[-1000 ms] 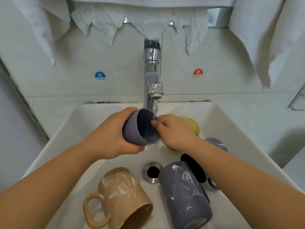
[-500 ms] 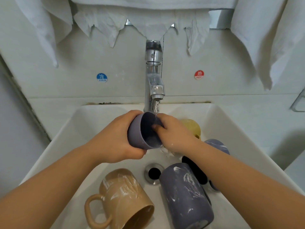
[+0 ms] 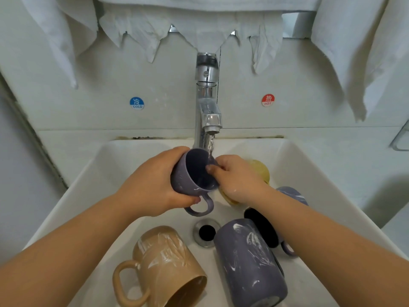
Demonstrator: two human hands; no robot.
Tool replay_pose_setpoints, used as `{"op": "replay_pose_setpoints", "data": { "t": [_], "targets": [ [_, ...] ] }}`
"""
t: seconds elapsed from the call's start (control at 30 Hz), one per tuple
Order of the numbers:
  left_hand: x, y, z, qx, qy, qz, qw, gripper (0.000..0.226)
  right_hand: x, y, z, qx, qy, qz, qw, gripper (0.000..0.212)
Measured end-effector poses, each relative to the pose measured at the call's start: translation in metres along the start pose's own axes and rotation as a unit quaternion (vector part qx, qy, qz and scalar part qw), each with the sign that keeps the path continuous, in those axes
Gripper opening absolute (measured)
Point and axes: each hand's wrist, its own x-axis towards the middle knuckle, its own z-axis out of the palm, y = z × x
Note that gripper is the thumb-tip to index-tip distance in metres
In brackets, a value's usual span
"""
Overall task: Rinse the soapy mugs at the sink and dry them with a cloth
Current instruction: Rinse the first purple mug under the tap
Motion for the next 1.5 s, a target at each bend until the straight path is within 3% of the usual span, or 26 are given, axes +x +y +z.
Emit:
{"op": "replay_pose_setpoints", "data": {
  "t": [0.07, 0.17, 0.23, 0.33, 0.4, 0.47, 0.53, 0.6, 0.73, 0.8, 0.9, 0.97, 1.1, 1.23, 1.5],
  "targets": [
    [0.001, -0.002, -0.002, -0.007, 0.007, 0.007, 1.0, 0.077, 0.001, -0.001, 0.003, 0.041, -0.031, 0.009, 0.999, 0.011],
    [0.001, -0.002, -0.004, -0.01, 0.007, 0.017, 1.0, 0.078, 0.001, 0.002, 0.006, 0.096, -0.028, 0.027, 0.995, 0.017],
    [0.001, -0.001, -0.003, -0.016, -0.007, 0.023, 1.0, 0.079, 0.001, 0.002, 0.006, 0.049, 0.013, -0.009, 0.999, 0.01],
    [0.001, 0.001, 0.0, -0.018, -0.027, 0.03, 0.999, 0.08, 0.002, 0.003, 0.005, -0.02, 0.052, -0.04, 0.998, 0.021],
    [0.001, 0.0, 0.0, -0.023, -0.03, 0.029, 0.999, 0.079, 0.002, 0.003, 0.004, -0.057, 0.035, -0.054, 0.996, 0.017],
    [0.0, -0.001, -0.001, -0.035, -0.024, 0.021, 0.999, 0.078, 0.002, 0.004, 0.004, -0.022, -0.004, -0.048, 0.999, 0.002],
    [0.0, -0.003, -0.003, -0.038, -0.008, 0.015, 0.999, 0.077, 0.001, 0.004, 0.005, 0.067, -0.038, -0.011, 0.997, 0.015],
    [0.001, -0.002, -0.002, -0.036, 0.003, 0.012, 0.999, 0.076, 0.002, 0.003, 0.006, 0.114, -0.015, 0.007, 0.993, 0.013],
    [-0.001, 0.0, 0.007, -0.019, 0.016, 0.008, 1.0, 0.076, 0.004, 0.003, 0.005, 0.048, 0.052, -0.014, 0.997, 0.019],
    [-0.001, -0.001, 0.008, -0.001, 0.036, 0.008, 0.999, 0.075, 0.004, 0.003, 0.005, 0.075, 0.009, -0.015, 0.997, 0.005],
    [-0.001, -0.001, 0.01, 0.057, 0.072, 0.016, 0.996, 0.076, 0.0, 0.002, 0.005, 0.104, -0.067, 0.038, 0.992, 0.012],
    [-0.001, 0.0, 0.012, 0.086, 0.077, 0.026, 0.993, 0.079, -0.002, 0.002, 0.005, 0.098, -0.074, 0.053, 0.991, 0.021],
    [0.002, -0.003, 0.01, 0.023, 0.012, 0.002, 1.0, 0.084, 0.0, 0.002, 0.002, 0.066, -0.021, 0.003, 0.998, 0.023],
    [-0.001, -0.008, 0.002, -0.034, -0.079, -0.023, 0.996, 0.09, 0.0, 0.002, 0.0, 0.034, -0.039, -0.033, 0.998, 0.02],
    [0.003, -0.003, 0.004, 0.076, 0.05, 0.0, 0.996, 0.075, 0.001, -0.002, 0.004, -0.042, 0.065, -0.036, 0.996, 0.031]
  ]
}}
